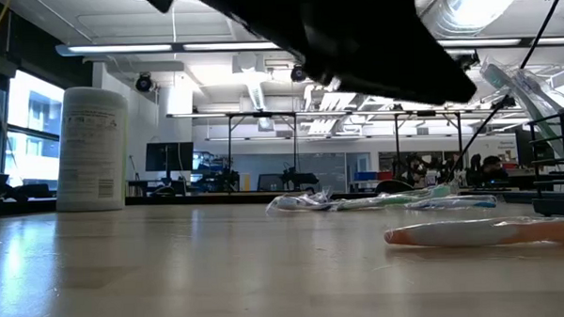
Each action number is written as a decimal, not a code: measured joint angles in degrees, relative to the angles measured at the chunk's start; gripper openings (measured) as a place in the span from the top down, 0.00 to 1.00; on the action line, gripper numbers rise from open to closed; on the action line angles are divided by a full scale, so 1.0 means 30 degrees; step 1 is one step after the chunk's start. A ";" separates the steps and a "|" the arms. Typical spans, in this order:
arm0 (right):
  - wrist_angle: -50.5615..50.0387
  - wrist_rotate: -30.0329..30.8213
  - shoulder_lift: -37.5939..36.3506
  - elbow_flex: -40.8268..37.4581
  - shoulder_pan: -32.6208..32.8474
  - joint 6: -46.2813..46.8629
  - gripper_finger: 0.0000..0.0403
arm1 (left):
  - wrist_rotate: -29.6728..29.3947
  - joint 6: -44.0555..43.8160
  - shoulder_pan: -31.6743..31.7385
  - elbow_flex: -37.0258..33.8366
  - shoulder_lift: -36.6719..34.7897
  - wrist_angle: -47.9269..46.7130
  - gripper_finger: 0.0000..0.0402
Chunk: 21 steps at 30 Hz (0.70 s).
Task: Pick & Place toothbrushing station
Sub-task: Put the bottom orange toothbrush into the black mesh organizer
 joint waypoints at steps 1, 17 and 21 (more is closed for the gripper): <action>0.0082 -0.0091 0.0000 0.0000 0.0129 -0.0242 0.58 | -0.0122 -0.0170 0.0022 0.0268 0.0362 0.0209 0.57; 0.0082 -0.4238 0.0057 0.0000 0.0954 -0.0906 0.58 | 0.0650 -0.2363 0.0027 0.2636 0.3712 -0.0702 0.57; 0.0079 -0.4552 0.0233 0.0000 0.0946 -0.0926 0.58 | 0.0644 -0.3302 0.0131 0.3039 0.4538 -0.1184 0.57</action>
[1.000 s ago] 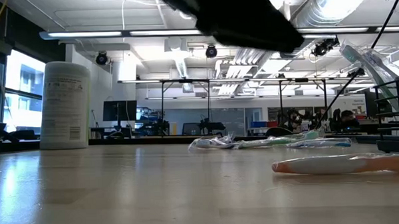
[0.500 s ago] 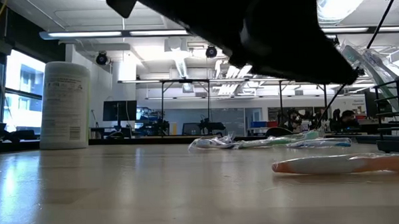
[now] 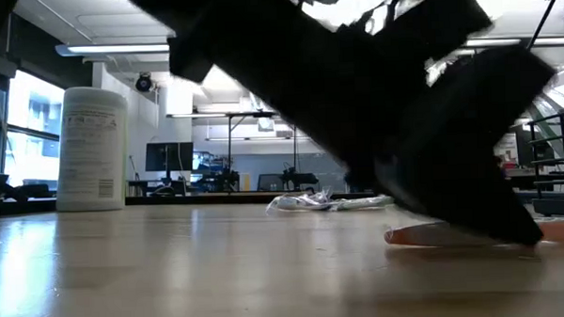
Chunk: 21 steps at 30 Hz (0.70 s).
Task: Pick & Place toothbrushing station
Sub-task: Put the bottom orange toothbrush into the black mesh organizer
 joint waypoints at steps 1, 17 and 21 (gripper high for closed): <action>0.0007 -0.0315 0.0000 0.0000 0.0000 0.0007 0.58 | -0.0064 -0.0397 0.0013 0.0051 0.0093 -0.0021 0.57; 0.0044 -0.7252 0.0000 0.0000 -0.0345 0.3383 0.58 | -0.1070 -0.2494 -0.0129 0.0980 0.0465 -0.2122 0.94; 0.0164 -0.7607 0.0000 0.0000 -0.0014 0.4101 0.58 | -0.1475 -0.1292 -0.0508 0.3009 0.0566 -0.5229 0.95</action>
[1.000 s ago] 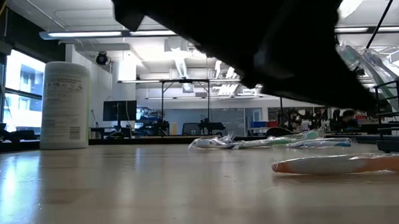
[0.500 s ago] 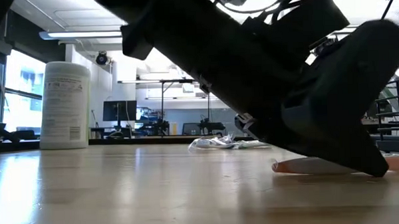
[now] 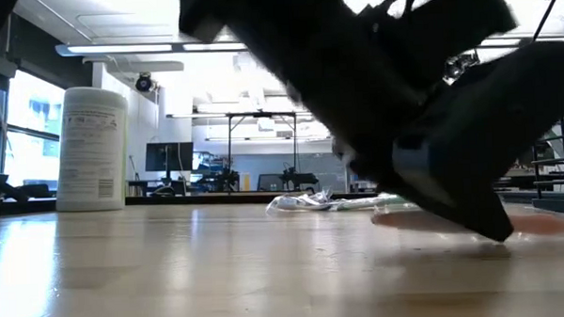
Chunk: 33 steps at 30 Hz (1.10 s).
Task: Pick & Place toothbrushing station
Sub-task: Put the bottom orange toothbrush into the black mesh organizer
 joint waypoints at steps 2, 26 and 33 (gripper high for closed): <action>0.0004 -0.0052 0.0000 0.0000 0.0217 0.0291 0.58 | -0.0311 0.0319 -0.0326 0.1679 0.0047 -0.2482 0.95; -0.0277 -0.3968 0.3880 -0.0087 0.1768 0.0642 0.68 | -0.1603 0.5941 -0.3218 1.0776 -0.0076 -0.4921 0.95; -0.0057 -0.3443 0.5144 -0.0095 0.0905 0.1138 0.68 | -0.1684 0.5933 -0.3394 1.0776 -0.0076 -0.1345 0.95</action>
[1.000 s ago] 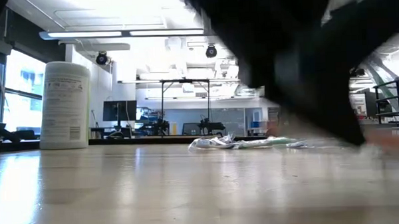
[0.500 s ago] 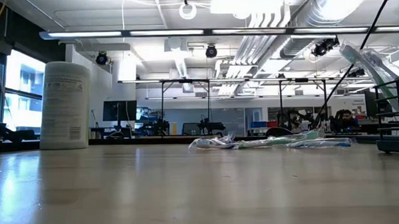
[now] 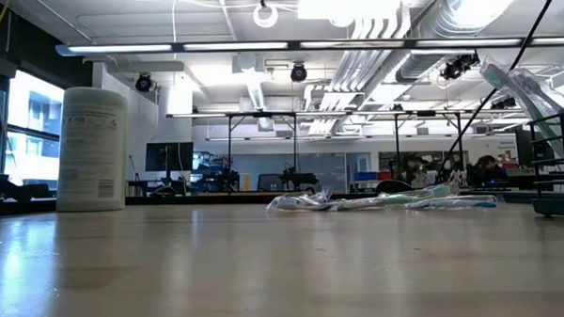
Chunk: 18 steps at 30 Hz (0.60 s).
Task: Pick & Place toothbrushing station
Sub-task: Put the bottom orange toothbrush into the black mesh organizer
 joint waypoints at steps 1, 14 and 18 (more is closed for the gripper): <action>0.0010 0.0564 0.0007 0.0000 -0.0105 0.0007 0.68 | -0.0020 -0.0007 -0.0056 0.0000 0.0000 0.0456 0.95; 0.1059 1.3092 -0.0102 0.0000 0.1787 -0.3151 0.68 | -0.5082 -0.0054 -0.1163 0.0000 0.0000 0.2126 0.95; 0.3875 1.5209 -0.0102 -0.0007 0.2162 -0.6647 0.68 | -0.5065 -0.0143 -0.1131 0.0004 0.0000 0.2076 0.95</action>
